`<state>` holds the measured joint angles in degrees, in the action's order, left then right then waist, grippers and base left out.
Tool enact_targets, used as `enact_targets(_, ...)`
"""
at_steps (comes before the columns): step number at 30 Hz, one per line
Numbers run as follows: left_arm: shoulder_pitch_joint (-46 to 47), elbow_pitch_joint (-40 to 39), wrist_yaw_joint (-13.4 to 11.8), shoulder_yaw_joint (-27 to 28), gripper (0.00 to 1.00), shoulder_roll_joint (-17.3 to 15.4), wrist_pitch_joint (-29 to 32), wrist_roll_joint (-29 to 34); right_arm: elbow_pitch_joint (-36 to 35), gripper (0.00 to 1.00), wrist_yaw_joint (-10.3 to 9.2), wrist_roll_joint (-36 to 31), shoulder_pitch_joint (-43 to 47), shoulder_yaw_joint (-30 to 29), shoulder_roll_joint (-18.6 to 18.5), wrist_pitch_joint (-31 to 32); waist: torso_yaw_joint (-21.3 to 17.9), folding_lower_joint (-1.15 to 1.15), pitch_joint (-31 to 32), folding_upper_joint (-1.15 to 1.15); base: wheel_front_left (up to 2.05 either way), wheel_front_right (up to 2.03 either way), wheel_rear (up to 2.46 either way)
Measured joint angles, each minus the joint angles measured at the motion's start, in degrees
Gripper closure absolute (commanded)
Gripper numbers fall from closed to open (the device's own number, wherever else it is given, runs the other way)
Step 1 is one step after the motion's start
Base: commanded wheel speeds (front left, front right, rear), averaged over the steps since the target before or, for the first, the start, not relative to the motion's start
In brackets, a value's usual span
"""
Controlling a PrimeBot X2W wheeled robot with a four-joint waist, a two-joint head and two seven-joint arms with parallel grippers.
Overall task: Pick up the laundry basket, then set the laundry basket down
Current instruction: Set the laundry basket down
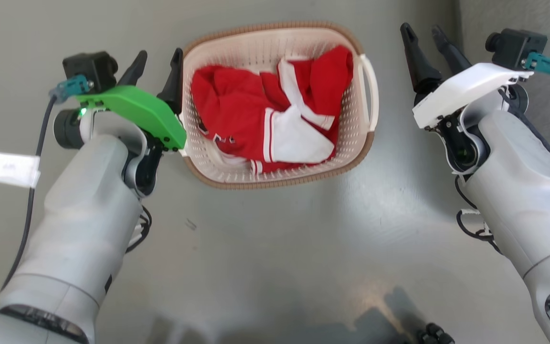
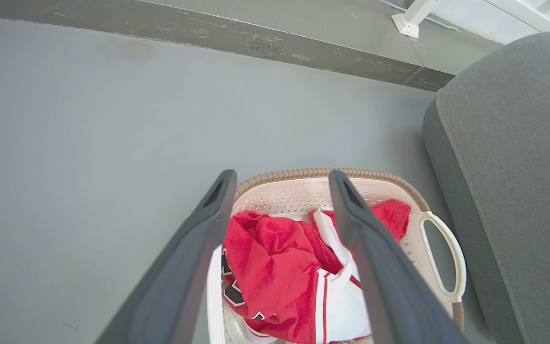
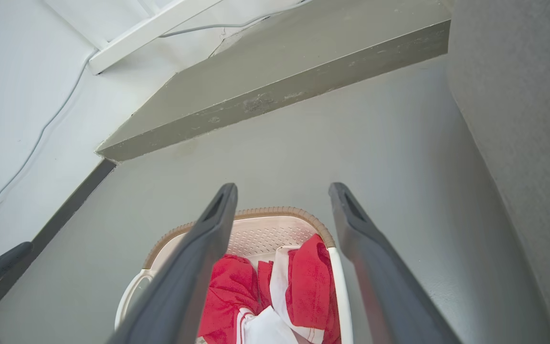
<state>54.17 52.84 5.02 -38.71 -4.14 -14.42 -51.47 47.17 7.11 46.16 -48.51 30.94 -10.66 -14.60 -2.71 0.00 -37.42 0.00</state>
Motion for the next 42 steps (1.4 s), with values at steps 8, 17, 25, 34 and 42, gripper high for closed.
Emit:
enact_targets(8,-5.5,-6.5,0.1,4.7,0.00,-0.4,0.0,3.4,-5.7,0.00,0.00,-2.3,4.1,-4.8,-0.6,0.0,0.3,0.00,5.8,0.00,0.00,0.00,0.00)
enact_targets(17,-12.5,-14.2,0.1,10.8,0.00,-1.3,0.0,7.6,-10.8,0.00,0.00,-6.4,10.3,-7.7,-0.7,0.0,0.8,0.00,12.4,0.00,0.00,0.00,0.00)
enact_targets(25,-19.6,-21.3,0.6,15.2,0.00,-1.2,0.0,11.0,-15.2,0.00,-0.05,-9.0,17.4,-13.5,-0.7,0.0,1.3,0.00,18.3,0.00,0.00,0.00,0.00)
enact_targets(34,-29.8,-26.0,0.6,19.8,0.00,-0.9,0.0,14.5,-18.0,0.00,-0.05,-11.8,25.2,-15.2,1.7,0.0,1.3,0.00,24.9,0.00,0.00,0.00,0.00)
enact_targets(42,-36.8,-29.9,0.6,21.1,0.00,-0.7,0.0,18.1,-21.0,0.00,-0.07,-14.5,30.5,-16.5,2.0,0.0,0.5,0.00,30.9,0.00,0.00,0.00,0.00)
